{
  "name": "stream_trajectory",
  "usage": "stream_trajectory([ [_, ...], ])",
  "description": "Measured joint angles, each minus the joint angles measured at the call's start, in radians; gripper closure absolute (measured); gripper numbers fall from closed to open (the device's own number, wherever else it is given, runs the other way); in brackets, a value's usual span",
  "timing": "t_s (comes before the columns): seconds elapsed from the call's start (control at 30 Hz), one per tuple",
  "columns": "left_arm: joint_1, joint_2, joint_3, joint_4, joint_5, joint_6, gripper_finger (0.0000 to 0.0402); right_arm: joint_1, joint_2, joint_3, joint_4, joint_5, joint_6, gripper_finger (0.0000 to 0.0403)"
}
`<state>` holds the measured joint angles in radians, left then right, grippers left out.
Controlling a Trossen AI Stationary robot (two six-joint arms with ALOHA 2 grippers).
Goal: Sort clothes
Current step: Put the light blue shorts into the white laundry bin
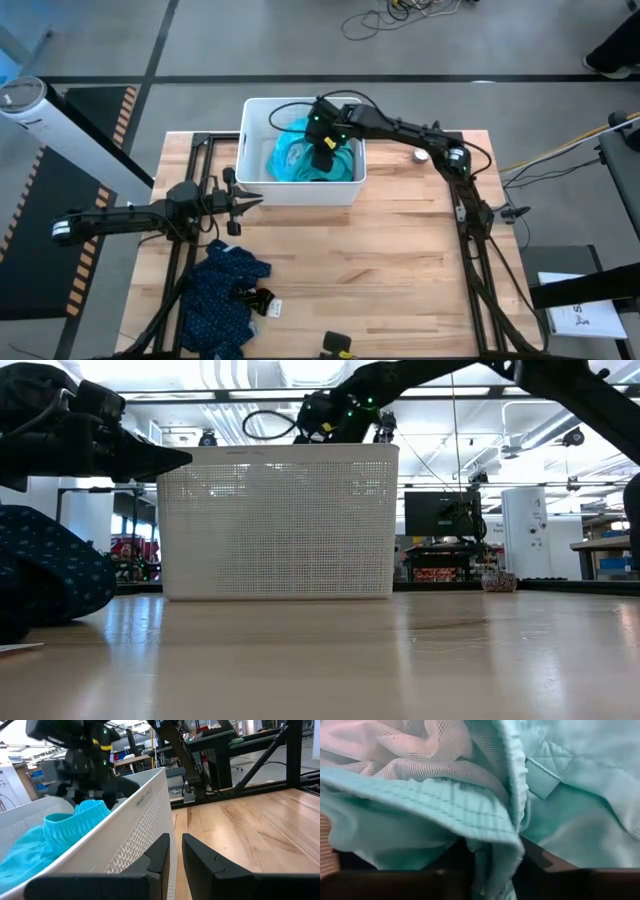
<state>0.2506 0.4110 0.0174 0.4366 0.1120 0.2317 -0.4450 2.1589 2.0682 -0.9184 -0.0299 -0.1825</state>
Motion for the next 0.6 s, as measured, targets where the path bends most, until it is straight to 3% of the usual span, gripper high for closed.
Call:
stream_trajectory([
  [0.4, 0.000, 0.000, 0.000, 0.000, 0.000, 0.000, 0.0364, 0.019, -0.143, 0.001, 0.011, 0.002, 0.014, 0.0170],
  [0.6, 0.000, 0.000, 0.000, 0.007, 0.000, 0.000, 0.0364, 0.024, -0.162, 0.001, 0.025, -0.004, 0.001, 0.0142],
])
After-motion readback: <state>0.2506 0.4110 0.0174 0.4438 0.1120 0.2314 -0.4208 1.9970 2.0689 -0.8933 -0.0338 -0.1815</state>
